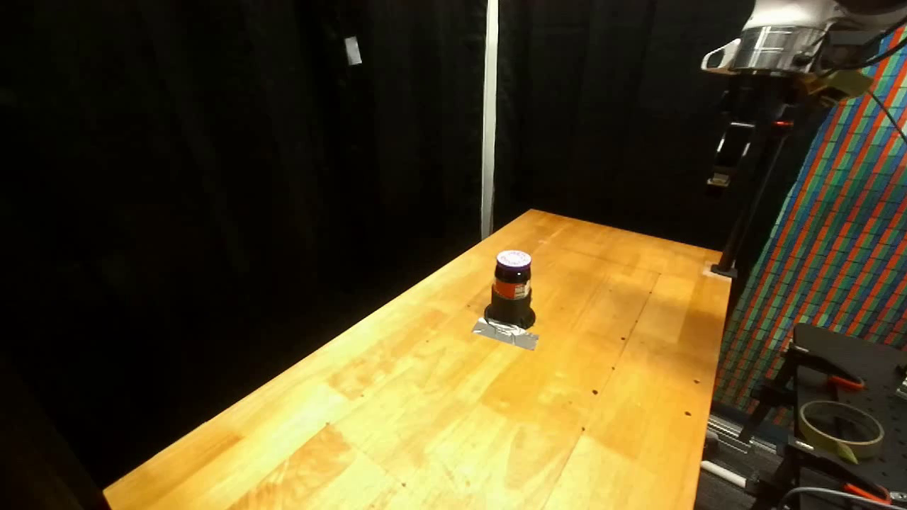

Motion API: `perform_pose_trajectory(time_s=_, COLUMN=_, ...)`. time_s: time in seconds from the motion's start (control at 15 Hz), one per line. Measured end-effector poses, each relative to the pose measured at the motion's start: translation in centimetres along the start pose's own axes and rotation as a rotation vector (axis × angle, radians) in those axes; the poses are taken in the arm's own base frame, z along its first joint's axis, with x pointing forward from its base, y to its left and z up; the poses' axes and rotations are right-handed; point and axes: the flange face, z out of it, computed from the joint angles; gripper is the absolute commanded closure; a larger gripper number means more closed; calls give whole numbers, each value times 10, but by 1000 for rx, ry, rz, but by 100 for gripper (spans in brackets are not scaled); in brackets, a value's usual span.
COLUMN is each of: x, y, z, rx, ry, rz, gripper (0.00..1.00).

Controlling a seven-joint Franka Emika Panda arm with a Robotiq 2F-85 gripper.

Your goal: Put the rubber band around the brown cup

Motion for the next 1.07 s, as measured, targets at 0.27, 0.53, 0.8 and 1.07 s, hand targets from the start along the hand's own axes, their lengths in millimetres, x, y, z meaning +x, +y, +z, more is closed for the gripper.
perform_pose_trajectory(time_s=0.27, x=70, y=-34, z=31, rx=19, ry=-12, rz=-43, gripper=0)
perform_pose_trajectory(time_s=0.53, x=140, y=-61, z=67, rx=11, ry=-54, rz=-87, gripper=0)
perform_pose_trajectory(time_s=0.8, x=203, y=-84, z=105, rx=-20, ry=-68, rz=-76, gripper=0)
perform_pose_trajectory(time_s=1.07, x=254, y=-108, z=141, rx=-80, ry=-72, rz=-69, gripper=0)
